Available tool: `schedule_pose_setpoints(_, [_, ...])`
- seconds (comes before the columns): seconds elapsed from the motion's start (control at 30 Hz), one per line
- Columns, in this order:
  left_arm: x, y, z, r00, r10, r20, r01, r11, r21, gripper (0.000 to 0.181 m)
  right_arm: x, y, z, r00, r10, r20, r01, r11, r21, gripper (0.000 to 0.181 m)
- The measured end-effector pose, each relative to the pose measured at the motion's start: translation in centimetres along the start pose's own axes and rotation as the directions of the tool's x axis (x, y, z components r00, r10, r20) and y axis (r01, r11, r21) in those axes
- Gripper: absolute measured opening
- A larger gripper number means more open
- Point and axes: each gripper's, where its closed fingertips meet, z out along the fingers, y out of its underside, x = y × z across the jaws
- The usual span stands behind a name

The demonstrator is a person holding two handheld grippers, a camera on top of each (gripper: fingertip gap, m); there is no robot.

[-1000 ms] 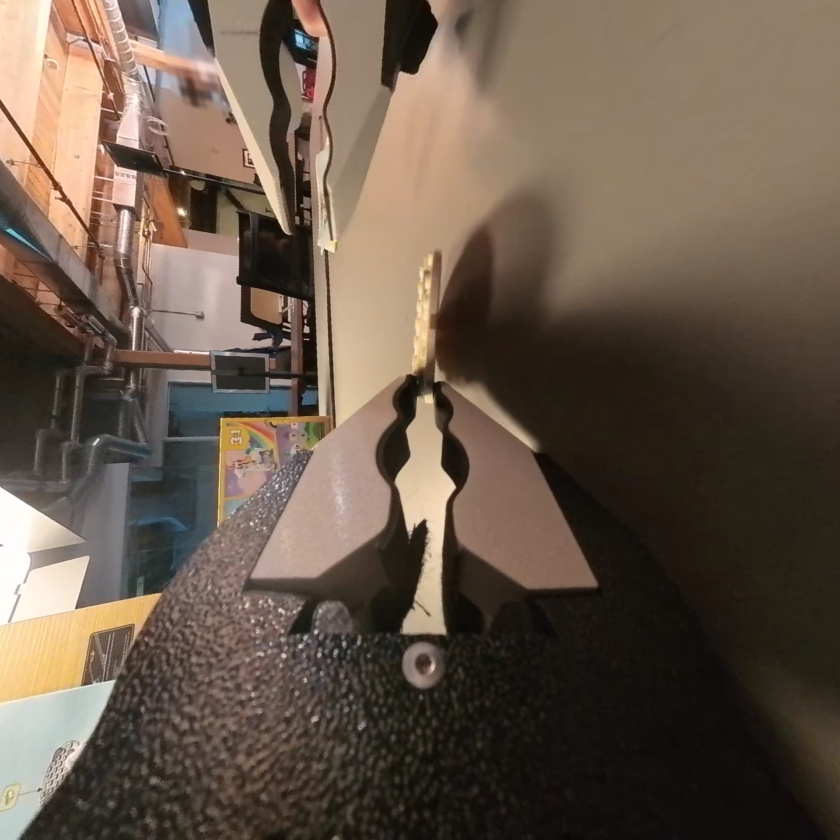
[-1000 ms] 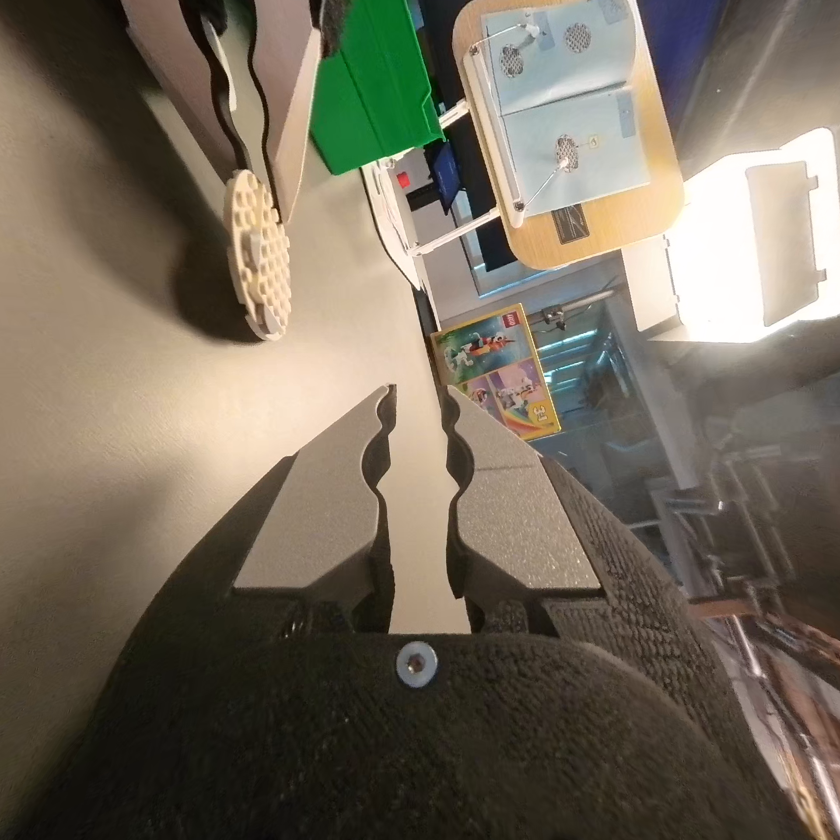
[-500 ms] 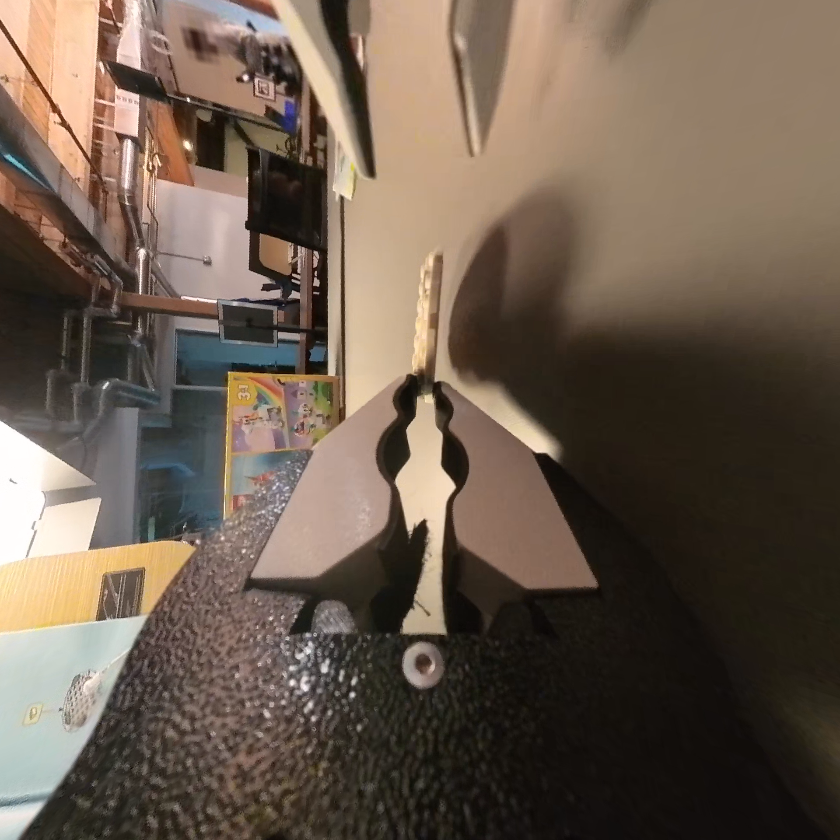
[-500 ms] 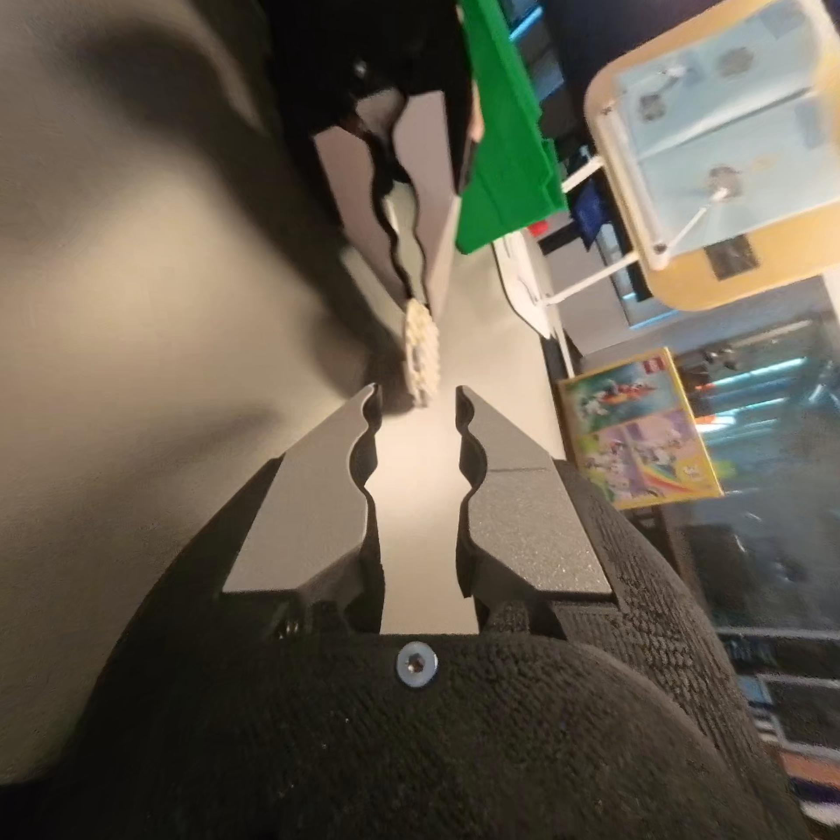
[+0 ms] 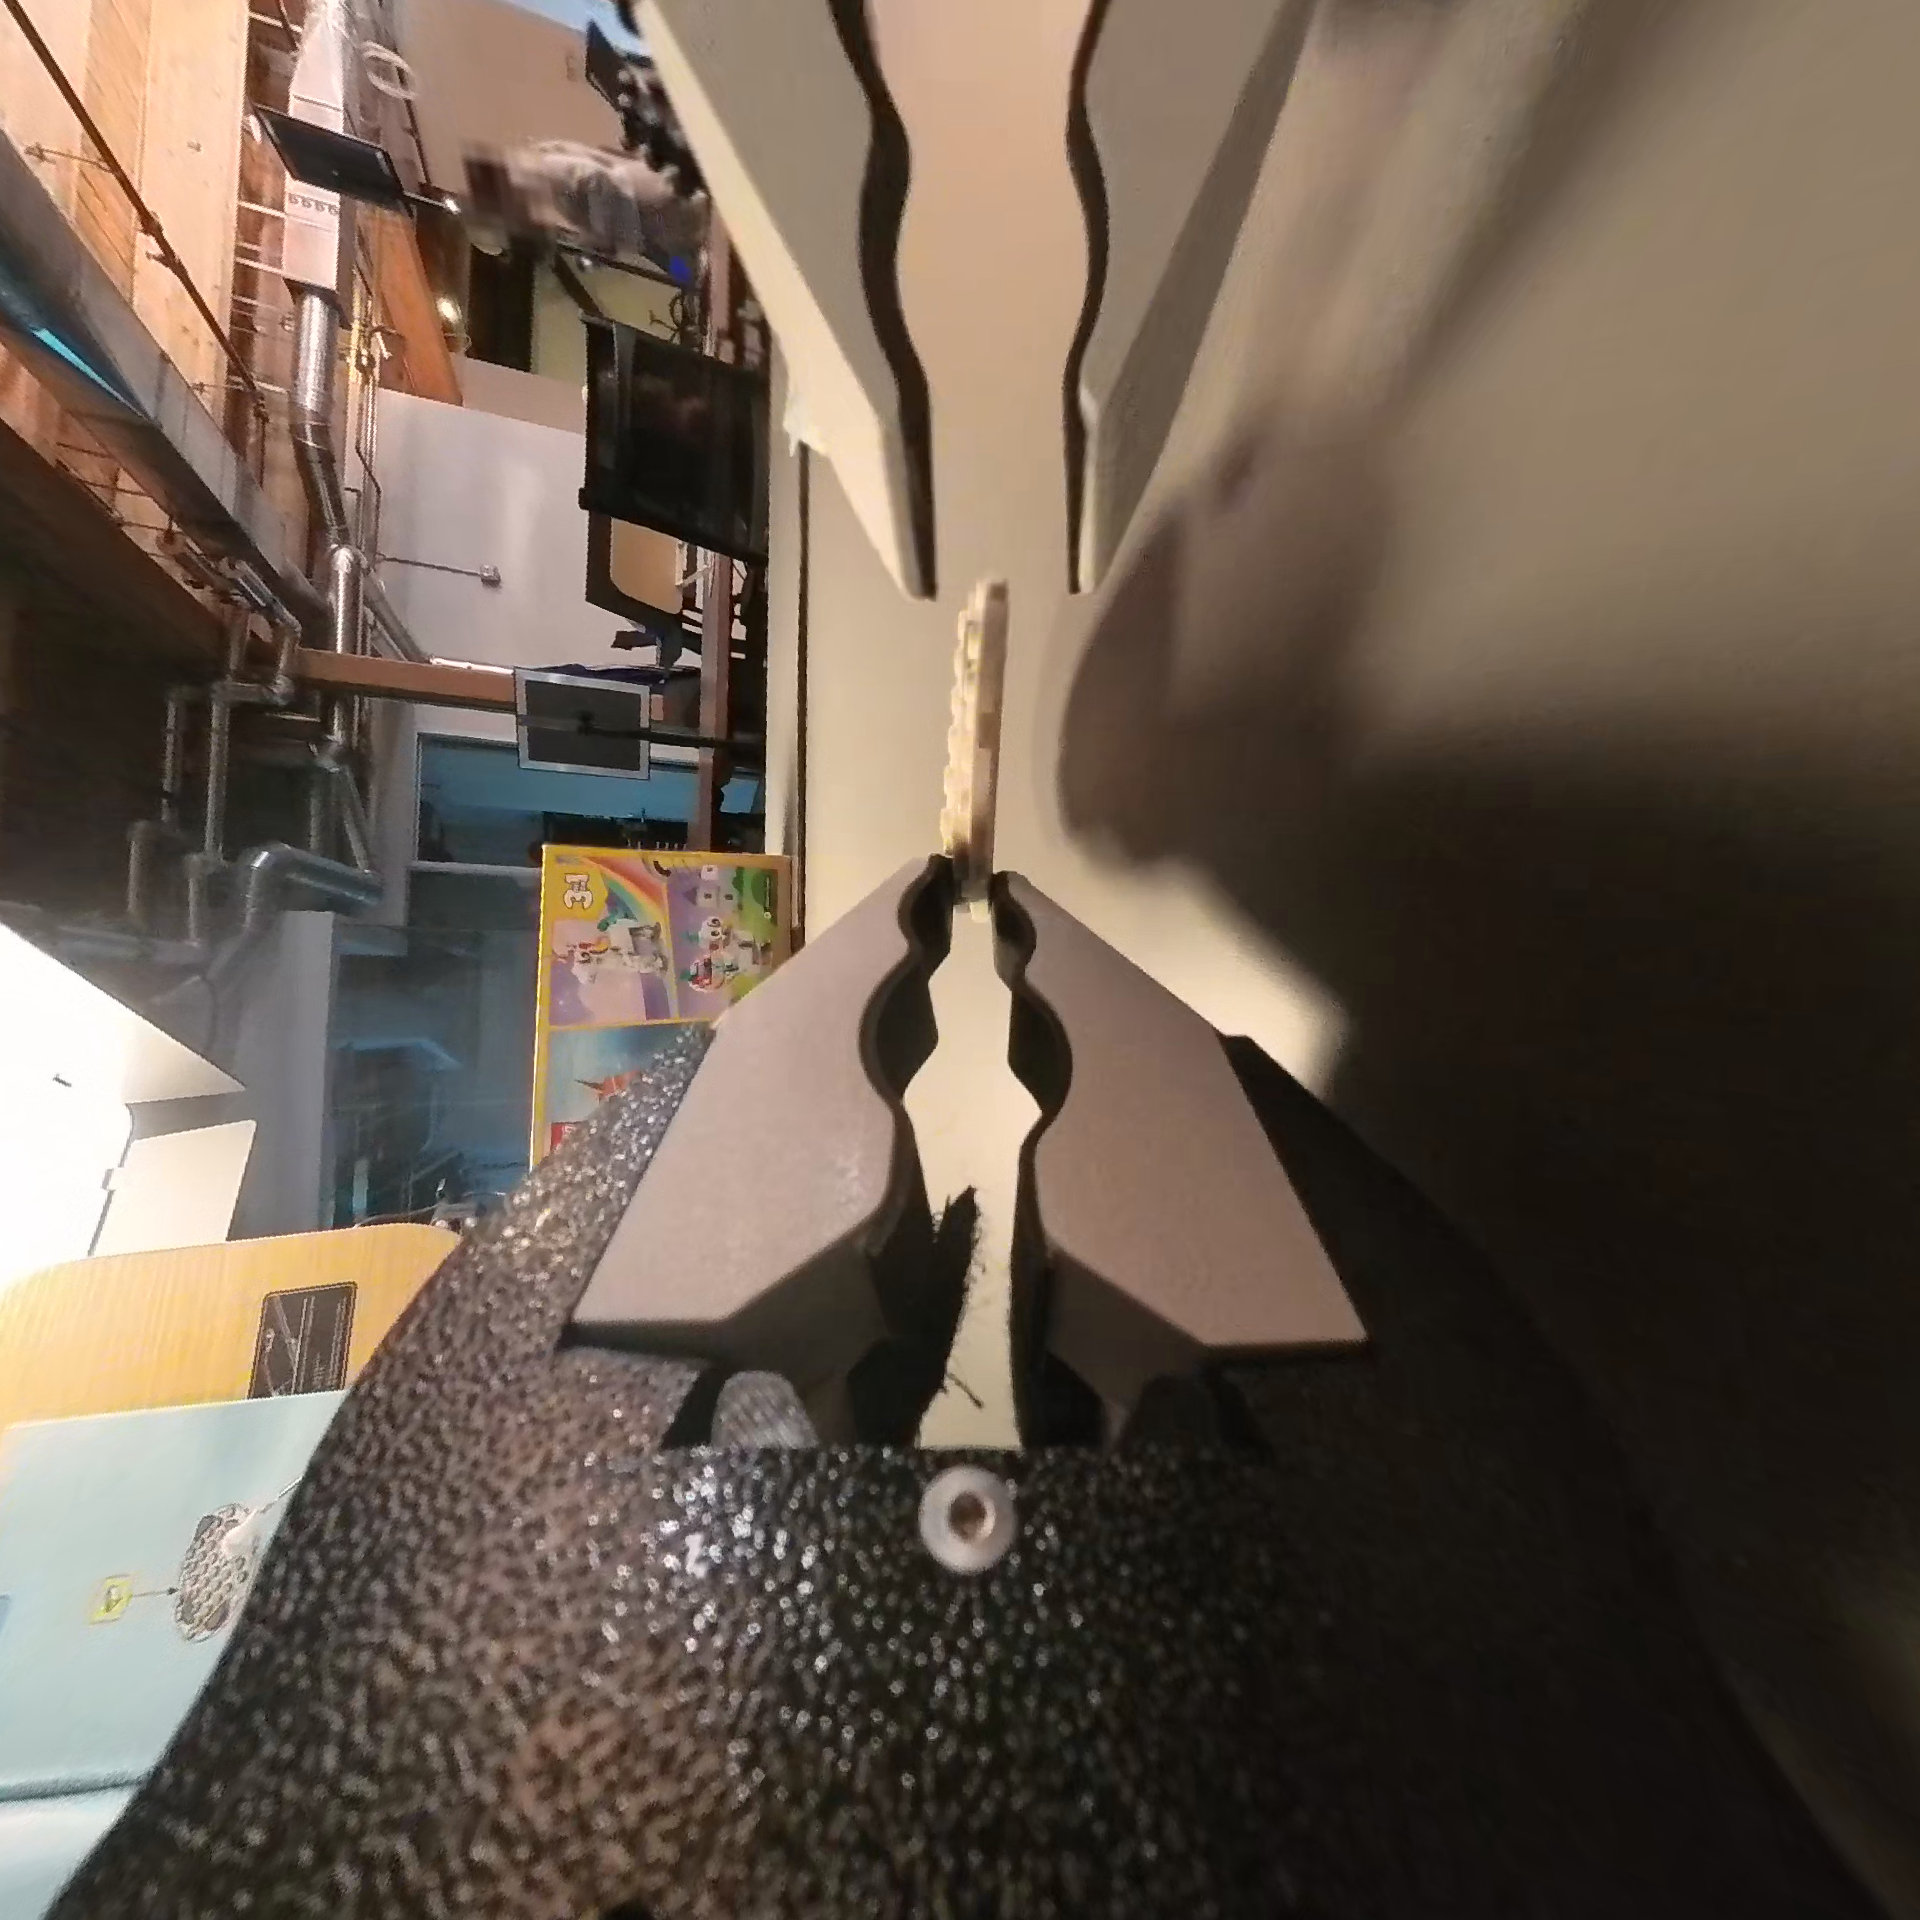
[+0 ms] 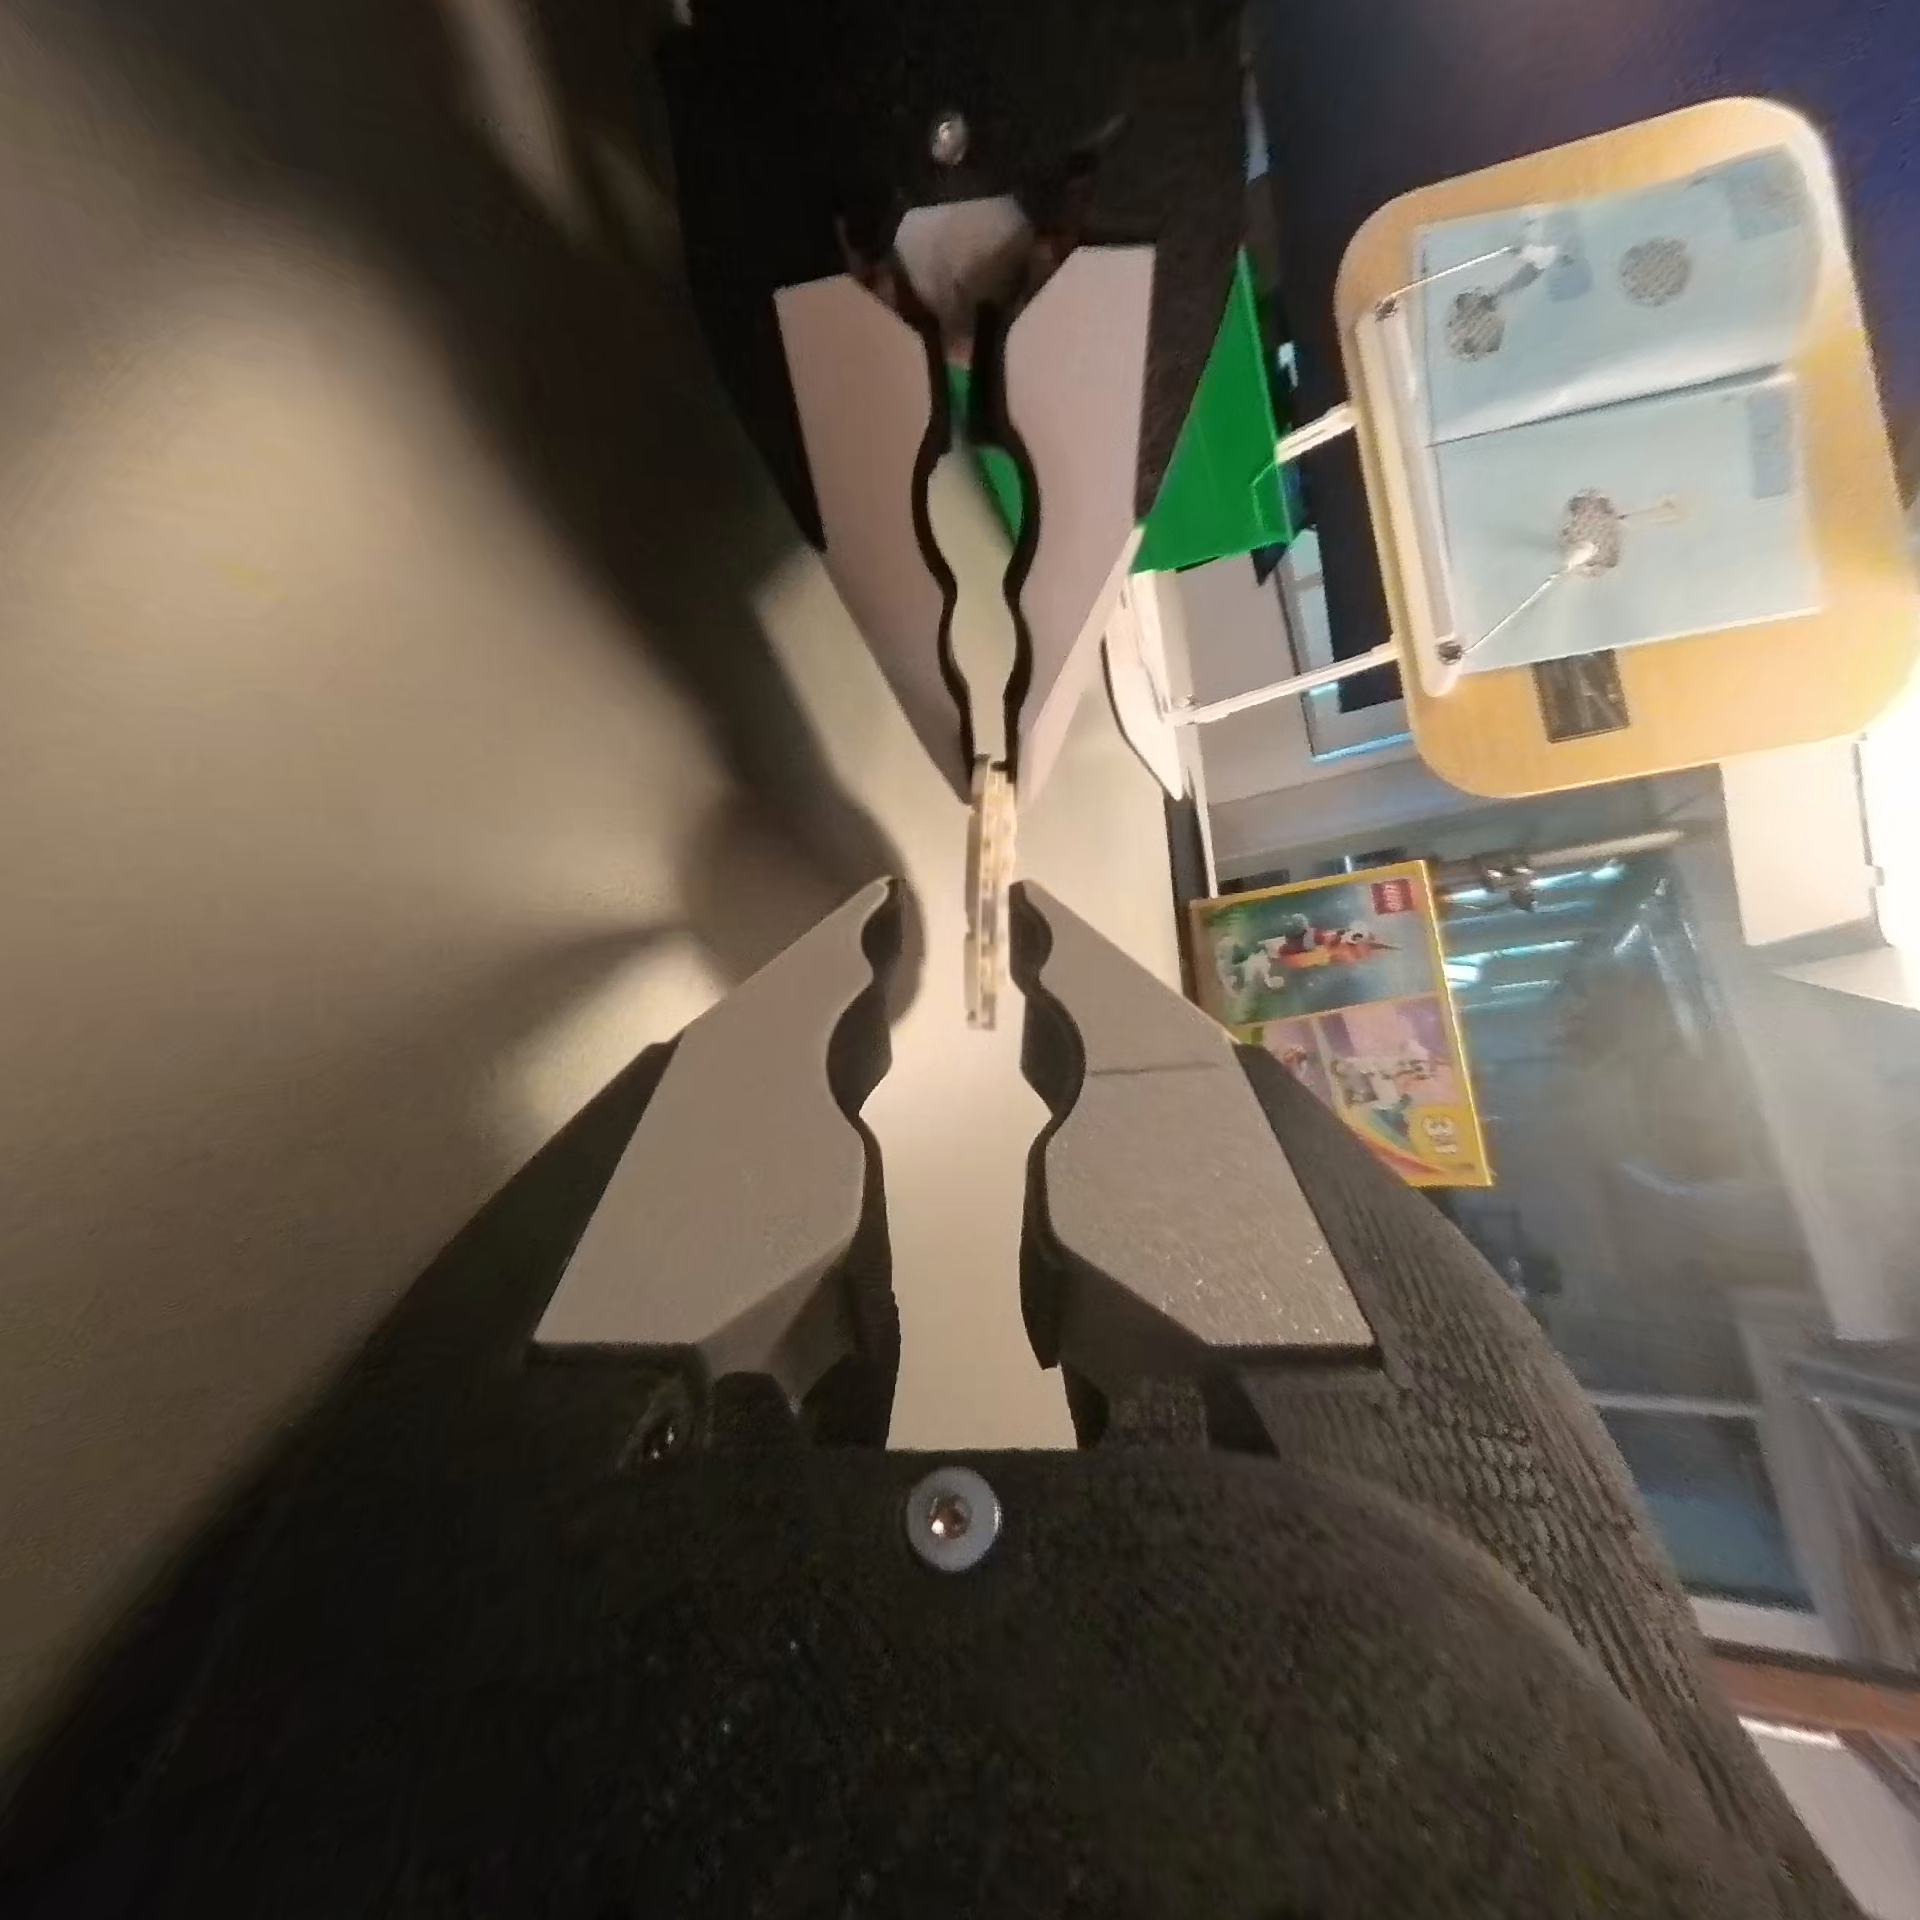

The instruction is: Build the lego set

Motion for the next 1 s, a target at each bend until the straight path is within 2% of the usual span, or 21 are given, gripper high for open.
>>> schedule_pose_setpoints(0.1, [0.5, -0.2, 0.1, 1.000, 0.019, -0.017, -0.019, 1.000, -0.001, 0.005, 0.0, -0.5, 0.3, 1.000, 0.004, -0.006, -0.004, 1.000, 0.006, 0.020])
schedule_pose_setpoints(0.2, [0.7, -0.4, 0.1, 0.999, 0.043, -0.022, -0.043, 0.999, 0.001, 0.005, -0.3, 0.3, 1.0, 0.999, -0.033, -0.007, 0.033, 0.998, -0.054, 0.020])
schedule_pose_setpoints(0.33, [0.8, -1.0, -0.2, 0.998, 0.059, -0.024, -0.059, 0.998, 0.018, 0.005, -0.1, 1.7, 1.3, 0.998, -0.059, -0.023, 0.055, 0.990, -0.128, 0.007])
schedule_pose_setpoints(0.53, [1.2, -3.7, -0.9, 0.998, 0.041, -0.055, -0.035, 0.995, 0.097, 0.006, -0.1, 4.2, 1.3, 1.000, 0.013, 0.013, -0.010, 0.978, -0.209, 0.008])
schedule_pose_setpoints(0.67, [1.8, -4.3, -0.8, 0.992, 0.117, -0.045, -0.114, 0.991, 0.072, 0.006, -0.1, 5.3, 1.2, 0.999, 0.037, 0.030, -0.028, 0.967, -0.252, 0.017])
schedule_pose_setpoints(0.87, [2.7, -4.7, -0.7, 0.987, 0.144, -0.069, -0.138, 0.987, 0.080, 0.005, 0.7, 7.5, 0.1, 0.995, 0.096, -0.006, -0.093, 0.949, -0.300, 0.019])
schedule_pose_setpoints(1.0, [3.0, -4.8, -0.7, 0.990, 0.109, -0.094, -0.101, 0.991, 0.086, 0.006, 1.9, 8.2, -0.3, 0.981, 0.170, -0.095, -0.191, 0.937, -0.292, 0.017])
